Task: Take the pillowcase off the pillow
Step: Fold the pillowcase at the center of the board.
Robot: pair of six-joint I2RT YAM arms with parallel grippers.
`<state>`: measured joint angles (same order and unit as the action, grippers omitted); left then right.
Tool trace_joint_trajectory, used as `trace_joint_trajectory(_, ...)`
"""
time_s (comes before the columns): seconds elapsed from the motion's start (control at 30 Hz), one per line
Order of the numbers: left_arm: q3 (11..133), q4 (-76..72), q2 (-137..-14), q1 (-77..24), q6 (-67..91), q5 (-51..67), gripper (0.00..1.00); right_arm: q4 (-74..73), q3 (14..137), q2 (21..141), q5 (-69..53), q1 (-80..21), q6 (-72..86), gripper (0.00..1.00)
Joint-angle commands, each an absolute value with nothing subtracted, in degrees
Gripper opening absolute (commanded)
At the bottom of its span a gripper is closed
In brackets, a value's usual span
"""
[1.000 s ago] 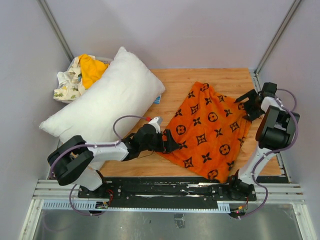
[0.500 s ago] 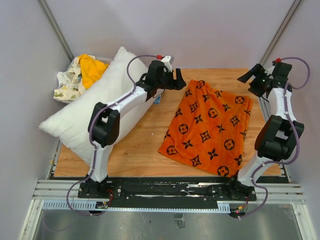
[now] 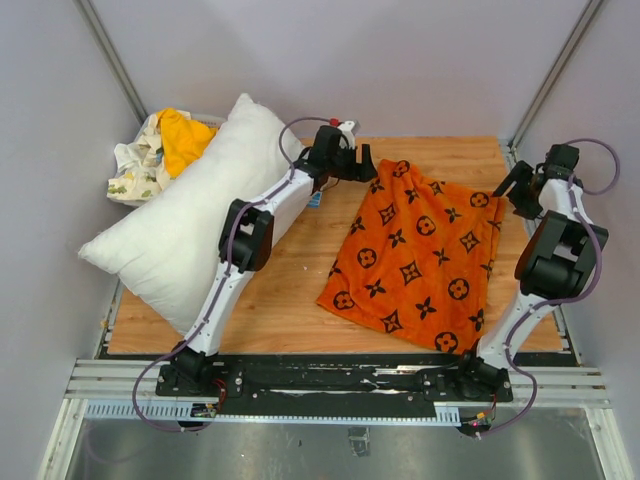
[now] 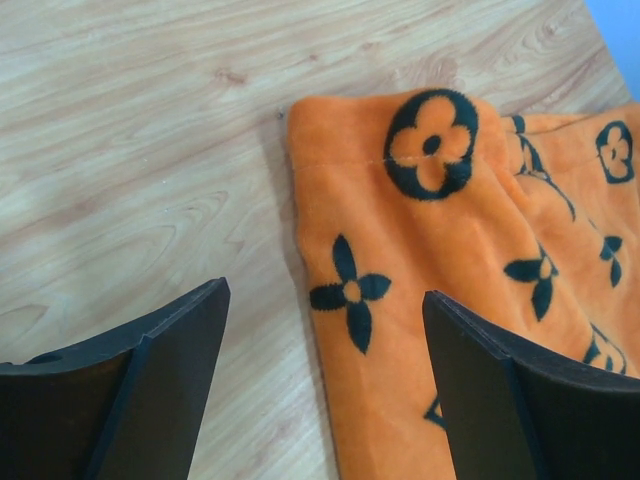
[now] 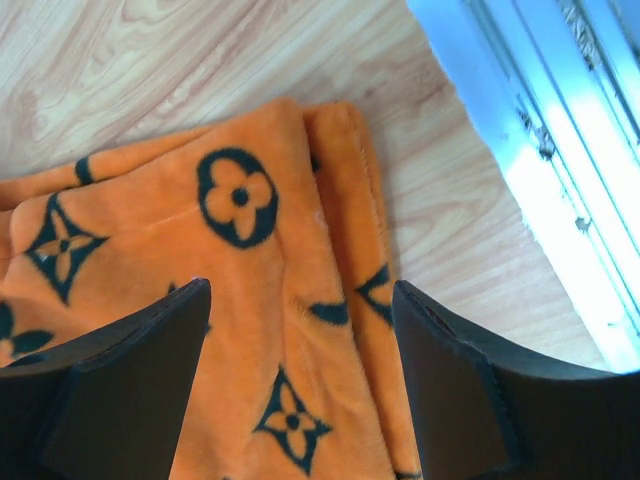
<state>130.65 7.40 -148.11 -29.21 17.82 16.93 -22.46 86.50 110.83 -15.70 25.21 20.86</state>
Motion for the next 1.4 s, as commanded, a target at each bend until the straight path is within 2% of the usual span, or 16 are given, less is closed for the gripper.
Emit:
trace_joint_trajectory(0.0,133.4,5.2,-151.6,-29.0,18.9,20.0,0.84,-25.2,91.7,116.4,-10.7,25.1,17.1,0.73)
trace_joint_trajectory(0.33,133.9,0.3,-154.6,-29.0,22.0,21.9,0.86,-25.4,94.9,122.7,-12.3,23.9,14.3,0.67)
trace_joint_trajectory(0.4,134.2,-0.5,-155.0,-29.0,22.8,22.2,0.86,-25.4,95.3,123.3,-11.5,23.1,13.7,0.61)
trace_joint_trajectory(0.47,134.4,-0.7,-155.4,-29.1,23.3,22.4,0.86,-26.0,96.0,124.2,-10.4,22.5,13.4,0.49)
trace_joint_trajectory(0.5,134.3,-0.7,-155.4,-29.1,23.2,22.4,0.86,-26.5,96.5,124.5,-9.3,22.3,13.2,0.48)
trace_joint_trajectory(0.53,134.2,-0.5,-155.4,-29.1,23.1,22.4,0.86,-27.1,96.7,124.5,-7.9,22.0,13.0,0.49)
trace_joint_trajectory(0.63,134.0,0.3,-155.0,-29.1,22.2,21.8,0.86,-27.1,95.8,122.9,-2.2,20.6,11.4,0.60)
trace_joint_trajectory(0.7,133.5,0.7,-154.6,-29.0,21.9,21.5,0.86,-25.8,94.7,121.0,1.9,19.5,9.7,0.61)
trace_joint_trajectory(1.0,132.6,0.6,-153.3,-29.0,21.4,21.1,0.86,-27.5,101.4,124.1,-1.6,19.0,8.7,0.42)
trace_joint_trajectory(1.13,132.5,1.1,-152.9,-29.0,20.9,20.9,0.87,-28.4,103.6,126.6,-2.7,19.0,9.2,0.40)
trace_joint_trajectory(1.2,132.5,1.2,-152.6,-29.0,20.8,21.0,0.87,-28.5,104.1,127.4,-3.3,19.0,9.5,0.33)
trace_joint_trajectory(1.37,132.6,1.1,-152.2,-28.9,20.8,20.9,0.87,-28.5,104.7,128.8,-4.5,19.0,10.0,0.31)
